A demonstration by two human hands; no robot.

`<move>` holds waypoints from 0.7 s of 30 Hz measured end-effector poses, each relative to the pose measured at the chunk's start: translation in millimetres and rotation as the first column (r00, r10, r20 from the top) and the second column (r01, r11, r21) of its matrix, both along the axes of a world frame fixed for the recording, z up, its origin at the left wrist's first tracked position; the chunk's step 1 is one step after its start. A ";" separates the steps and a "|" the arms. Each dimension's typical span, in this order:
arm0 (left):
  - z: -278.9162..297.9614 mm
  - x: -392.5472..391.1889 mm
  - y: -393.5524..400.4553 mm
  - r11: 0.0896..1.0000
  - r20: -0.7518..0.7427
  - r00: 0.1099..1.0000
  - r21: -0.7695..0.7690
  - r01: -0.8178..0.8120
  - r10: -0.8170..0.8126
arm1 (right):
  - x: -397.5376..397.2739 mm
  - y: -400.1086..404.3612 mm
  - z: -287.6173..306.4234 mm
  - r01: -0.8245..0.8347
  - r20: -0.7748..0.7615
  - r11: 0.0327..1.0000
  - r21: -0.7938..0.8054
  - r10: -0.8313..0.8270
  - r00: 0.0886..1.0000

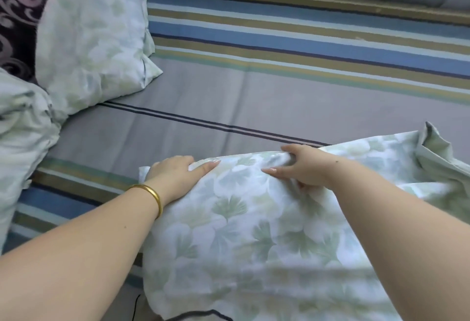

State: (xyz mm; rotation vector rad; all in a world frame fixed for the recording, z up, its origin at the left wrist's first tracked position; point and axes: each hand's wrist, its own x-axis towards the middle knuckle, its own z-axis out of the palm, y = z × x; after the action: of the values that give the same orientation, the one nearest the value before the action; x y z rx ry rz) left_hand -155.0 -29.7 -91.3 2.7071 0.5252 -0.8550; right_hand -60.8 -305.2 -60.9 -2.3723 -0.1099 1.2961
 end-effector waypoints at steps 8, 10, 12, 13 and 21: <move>-0.1 37.1 -10.6 0.952 0.183 0.952 0.231 0.202 -0.247 | 9.2 14.7 4.2 0.153 0.229 0.988 0.012 -0.152 0.962; 10.3 62.6 -10.3 0.922 0.229 0.925 0.317 0.224 -0.303 | 24.9 14.7 14.5 0.182 0.289 0.983 0.019 -0.180 0.940; 25.7 100.5 -9.1 0.892 0.288 0.894 0.399 0.212 -0.342 | 45.9 13.5 22.6 0.224 0.383 0.974 0.037 -0.220 0.897; 32.7 117.5 -6.2 0.882 0.305 0.888 0.430 0.193 -0.344 | 56.2 14.7 24.8 0.255 0.419 0.965 0.065 -0.258 0.871; 25.5 106.4 -29.0 0.988 0.396 0.915 0.157 0.017 -0.078 | 43.0 -24.6 1.2 0.325 0.455 0.929 0.177 -0.370 0.810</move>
State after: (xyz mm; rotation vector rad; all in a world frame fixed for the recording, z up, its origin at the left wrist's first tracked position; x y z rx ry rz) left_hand -48.6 -58.7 -65.8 2.9290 0.4462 -0.2554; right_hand -17.9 -329.8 -59.7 -2.4357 0.1154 0.5013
